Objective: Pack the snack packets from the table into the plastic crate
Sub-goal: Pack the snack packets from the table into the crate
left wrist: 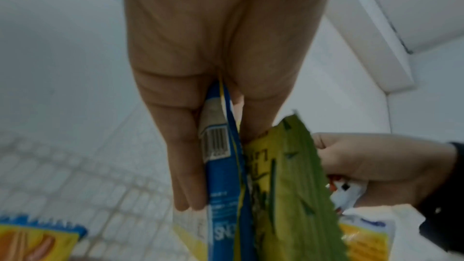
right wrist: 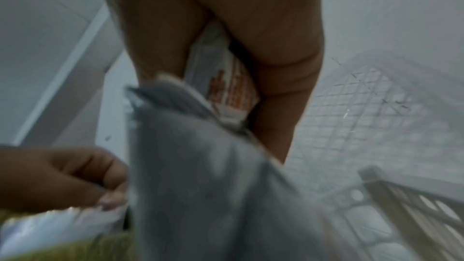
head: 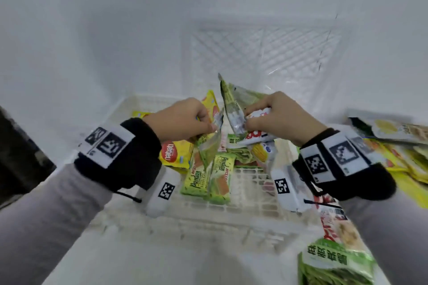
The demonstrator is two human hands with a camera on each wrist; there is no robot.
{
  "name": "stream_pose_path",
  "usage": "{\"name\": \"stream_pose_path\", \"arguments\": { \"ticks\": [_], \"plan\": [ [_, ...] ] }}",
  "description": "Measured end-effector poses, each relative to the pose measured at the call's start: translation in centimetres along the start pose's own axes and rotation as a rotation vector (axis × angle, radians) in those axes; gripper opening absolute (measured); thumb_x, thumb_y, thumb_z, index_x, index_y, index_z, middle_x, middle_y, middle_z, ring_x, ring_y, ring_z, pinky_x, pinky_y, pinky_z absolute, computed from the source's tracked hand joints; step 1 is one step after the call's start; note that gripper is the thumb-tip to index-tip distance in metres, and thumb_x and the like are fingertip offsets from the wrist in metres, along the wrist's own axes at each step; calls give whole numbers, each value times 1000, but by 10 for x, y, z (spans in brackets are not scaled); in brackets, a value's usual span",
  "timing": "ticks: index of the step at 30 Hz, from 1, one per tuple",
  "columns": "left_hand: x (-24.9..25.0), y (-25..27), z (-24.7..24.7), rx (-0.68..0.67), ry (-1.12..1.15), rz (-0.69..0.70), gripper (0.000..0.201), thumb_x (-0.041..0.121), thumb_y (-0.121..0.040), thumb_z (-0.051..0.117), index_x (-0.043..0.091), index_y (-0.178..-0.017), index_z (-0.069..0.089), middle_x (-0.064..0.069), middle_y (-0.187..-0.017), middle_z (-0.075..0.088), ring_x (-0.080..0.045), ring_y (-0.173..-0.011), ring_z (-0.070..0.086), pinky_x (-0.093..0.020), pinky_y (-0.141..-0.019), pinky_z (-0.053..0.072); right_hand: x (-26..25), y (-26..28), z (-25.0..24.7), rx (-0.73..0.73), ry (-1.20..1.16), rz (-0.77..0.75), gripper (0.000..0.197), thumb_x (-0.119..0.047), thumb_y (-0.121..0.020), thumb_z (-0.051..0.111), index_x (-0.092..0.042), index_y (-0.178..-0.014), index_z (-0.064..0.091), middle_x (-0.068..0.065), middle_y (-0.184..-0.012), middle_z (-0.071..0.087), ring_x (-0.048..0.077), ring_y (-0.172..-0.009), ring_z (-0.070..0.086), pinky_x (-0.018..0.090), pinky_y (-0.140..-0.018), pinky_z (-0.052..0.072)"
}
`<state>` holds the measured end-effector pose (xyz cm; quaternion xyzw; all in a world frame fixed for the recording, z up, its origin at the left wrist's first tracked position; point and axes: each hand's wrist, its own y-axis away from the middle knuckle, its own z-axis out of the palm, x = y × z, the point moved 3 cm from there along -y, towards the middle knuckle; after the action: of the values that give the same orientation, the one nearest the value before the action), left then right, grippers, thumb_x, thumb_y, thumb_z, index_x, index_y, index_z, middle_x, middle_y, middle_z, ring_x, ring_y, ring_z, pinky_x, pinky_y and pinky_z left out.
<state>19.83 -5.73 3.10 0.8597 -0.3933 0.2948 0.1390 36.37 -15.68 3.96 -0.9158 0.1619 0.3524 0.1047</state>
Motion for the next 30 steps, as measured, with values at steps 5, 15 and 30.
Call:
{"name": "stream_pose_path", "arguments": {
  "ticks": [5,15,30],
  "plan": [
    [-8,-27,15,-288,-53,66,36,33,-92,57,0,-78,54,-15,-74,45,-23,-64,46,-28,-54,45,2,-13,24,-51,196,161,16,-24,-70,78,-29,-82,68,7,-110,64,20,-97,58,22,-70,44],
    [-63,-56,18,-126,-101,-23,25,24,-94,53,12,-116,59,-7,-135,47,-24,-121,47,-26,-90,36,23,-28,54,-30,157,308,33,-14,-88,53,-20,-120,62,1,-115,62,14,-94,62,18,-70,45],
    [-84,-49,55,-185,-253,-191,58,21,-89,60,0,-134,30,-15,-122,54,-30,-105,57,-32,-74,42,22,-86,119,-163,-13,347,40,-19,-84,61,-13,-124,57,10,-106,59,20,-86,54,30,-79,47]
  ]
}}
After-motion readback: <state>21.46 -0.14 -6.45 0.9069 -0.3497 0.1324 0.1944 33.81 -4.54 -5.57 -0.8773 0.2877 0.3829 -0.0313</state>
